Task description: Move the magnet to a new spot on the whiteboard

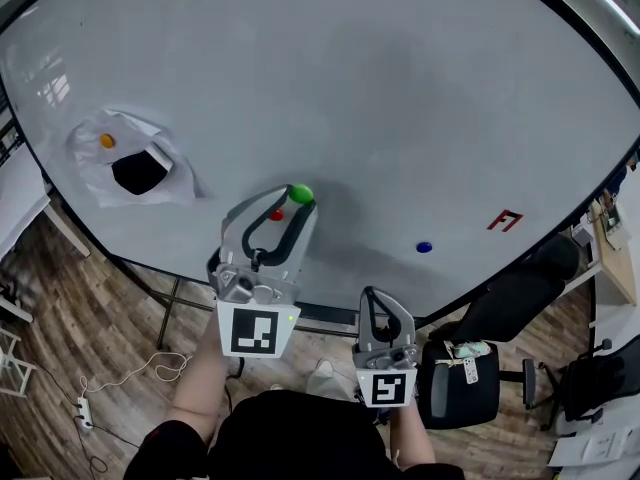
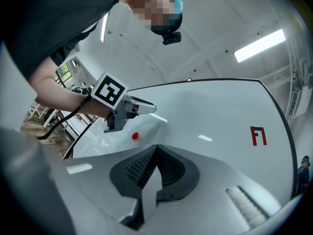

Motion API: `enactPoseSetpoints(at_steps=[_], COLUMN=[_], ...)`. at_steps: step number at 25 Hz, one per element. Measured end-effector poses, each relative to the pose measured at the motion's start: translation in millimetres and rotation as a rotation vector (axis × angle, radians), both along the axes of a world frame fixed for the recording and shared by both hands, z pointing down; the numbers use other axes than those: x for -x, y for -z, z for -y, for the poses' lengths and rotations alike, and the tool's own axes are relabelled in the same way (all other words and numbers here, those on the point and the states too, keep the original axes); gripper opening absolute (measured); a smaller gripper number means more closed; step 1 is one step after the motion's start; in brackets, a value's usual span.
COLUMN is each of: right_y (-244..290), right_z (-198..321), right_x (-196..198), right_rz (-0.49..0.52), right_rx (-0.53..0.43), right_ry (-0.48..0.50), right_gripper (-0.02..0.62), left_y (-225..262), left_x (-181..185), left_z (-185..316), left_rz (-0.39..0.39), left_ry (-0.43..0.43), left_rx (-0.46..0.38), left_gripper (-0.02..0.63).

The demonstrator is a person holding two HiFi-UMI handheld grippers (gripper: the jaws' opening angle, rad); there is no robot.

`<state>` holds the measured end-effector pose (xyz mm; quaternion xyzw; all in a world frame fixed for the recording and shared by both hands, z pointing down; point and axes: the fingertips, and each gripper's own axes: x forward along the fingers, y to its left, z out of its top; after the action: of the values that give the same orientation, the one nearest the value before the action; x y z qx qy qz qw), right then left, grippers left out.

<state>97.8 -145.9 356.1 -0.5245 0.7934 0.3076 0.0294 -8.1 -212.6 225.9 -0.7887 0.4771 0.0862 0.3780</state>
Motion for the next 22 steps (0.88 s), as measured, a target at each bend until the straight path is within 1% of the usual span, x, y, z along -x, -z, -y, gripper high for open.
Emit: enactPoseSetpoints(at_steps=[11, 15, 22], right_y=[1, 2, 4], right_z=[8, 11, 19], right_x=[-3, -6, -5], right_rz=[0.002, -0.017, -0.008], right_rx=[0.014, 0.017, 0.018], right_ry=[0.006, 0.011, 0.027], right_gripper=[0.000, 0.000, 0.000], left_y=[11, 15, 17], left_x=[-8, -11, -14], left_z=[21, 26, 33], left_rz=[0.005, -0.003, -0.004], left_ry=[0.015, 0.016, 0.027], left_rx=[-0.005, -0.011, -0.015], left_gripper=[0.130, 0.130, 0.130])
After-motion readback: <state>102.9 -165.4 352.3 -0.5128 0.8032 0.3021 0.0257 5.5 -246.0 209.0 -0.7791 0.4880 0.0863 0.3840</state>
